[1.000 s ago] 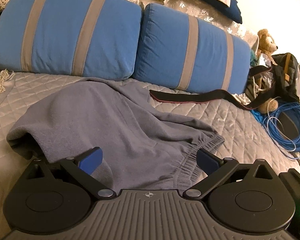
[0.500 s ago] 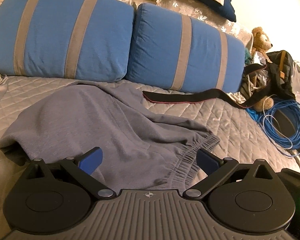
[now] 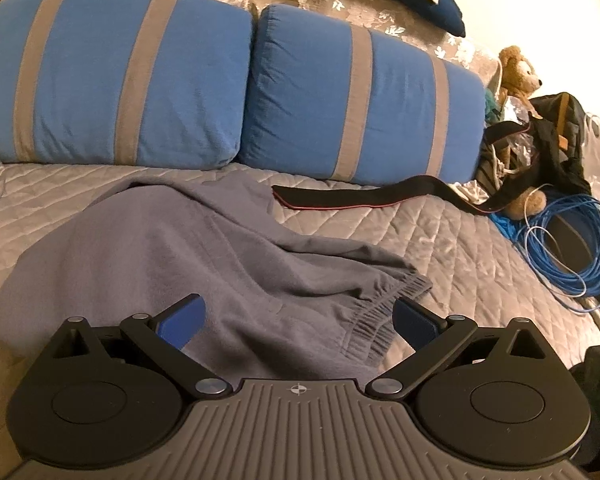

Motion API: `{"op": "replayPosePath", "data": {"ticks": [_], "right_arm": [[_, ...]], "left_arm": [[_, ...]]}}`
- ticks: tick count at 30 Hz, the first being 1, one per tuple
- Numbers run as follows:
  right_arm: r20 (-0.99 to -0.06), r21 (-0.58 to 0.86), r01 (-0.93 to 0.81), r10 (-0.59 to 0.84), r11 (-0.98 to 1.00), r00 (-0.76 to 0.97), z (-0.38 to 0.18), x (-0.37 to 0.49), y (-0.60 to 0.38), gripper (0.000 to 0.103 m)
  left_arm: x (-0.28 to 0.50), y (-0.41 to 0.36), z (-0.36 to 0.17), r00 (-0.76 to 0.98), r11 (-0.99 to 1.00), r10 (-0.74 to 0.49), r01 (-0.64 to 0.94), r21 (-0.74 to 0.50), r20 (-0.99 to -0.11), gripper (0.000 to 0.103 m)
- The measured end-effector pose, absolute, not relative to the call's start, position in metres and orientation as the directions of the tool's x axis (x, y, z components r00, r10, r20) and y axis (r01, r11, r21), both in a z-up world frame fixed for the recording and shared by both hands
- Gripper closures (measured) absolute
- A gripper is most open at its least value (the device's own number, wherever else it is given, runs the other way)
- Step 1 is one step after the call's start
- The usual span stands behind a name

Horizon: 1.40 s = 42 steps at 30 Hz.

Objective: Fold clothes

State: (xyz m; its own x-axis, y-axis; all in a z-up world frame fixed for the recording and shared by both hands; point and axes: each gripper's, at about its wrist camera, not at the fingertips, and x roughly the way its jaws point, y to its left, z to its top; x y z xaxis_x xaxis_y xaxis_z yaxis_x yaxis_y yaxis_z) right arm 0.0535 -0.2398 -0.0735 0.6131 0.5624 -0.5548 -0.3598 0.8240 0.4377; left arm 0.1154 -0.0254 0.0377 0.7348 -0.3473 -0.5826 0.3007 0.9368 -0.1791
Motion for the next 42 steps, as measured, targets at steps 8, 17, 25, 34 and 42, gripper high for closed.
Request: {"op": "replayPosePath", "data": {"ticks": [8, 17, 25, 34, 42], "right_arm": [[-0.543, 0.444, -0.308, 0.526, 0.842, 0.654, -0.067, 0.047, -0.264, 0.094], [-0.559, 0.446, -0.277, 0.506, 0.851, 0.657, -0.068, 0.034, -0.275, 0.094], [-0.557, 0.504, -0.243, 0.527, 0.829, 0.641, -0.073, 0.019, -0.293, 0.094], [-0.580, 0.551, -0.209, 0.551, 0.808, 0.600, -0.083, 0.024, -0.301, 0.094], [-0.587, 0.569, -0.206, 0.569, 0.796, 0.576, -0.090, 0.030, -0.303, 0.094]], "left_arm": [[0.121, -0.044, 0.041, 0.730, 0.933, -0.354, 0.317, -0.169, -0.584, 0.001], [0.128, -0.059, 0.047, 0.730, 0.927, -0.368, 0.336, -0.167, -0.575, 0.001], [0.144, -0.080, 0.050, 0.695, 0.903, -0.418, 0.391, -0.179, -0.585, 0.002], [0.163, -0.139, 0.059, 0.645, 0.823, -0.492, 0.564, -0.070, -0.585, 0.002], [0.210, -0.215, 0.023, 0.466, 0.702, -0.467, 0.712, 0.006, -0.752, 0.014]]}}
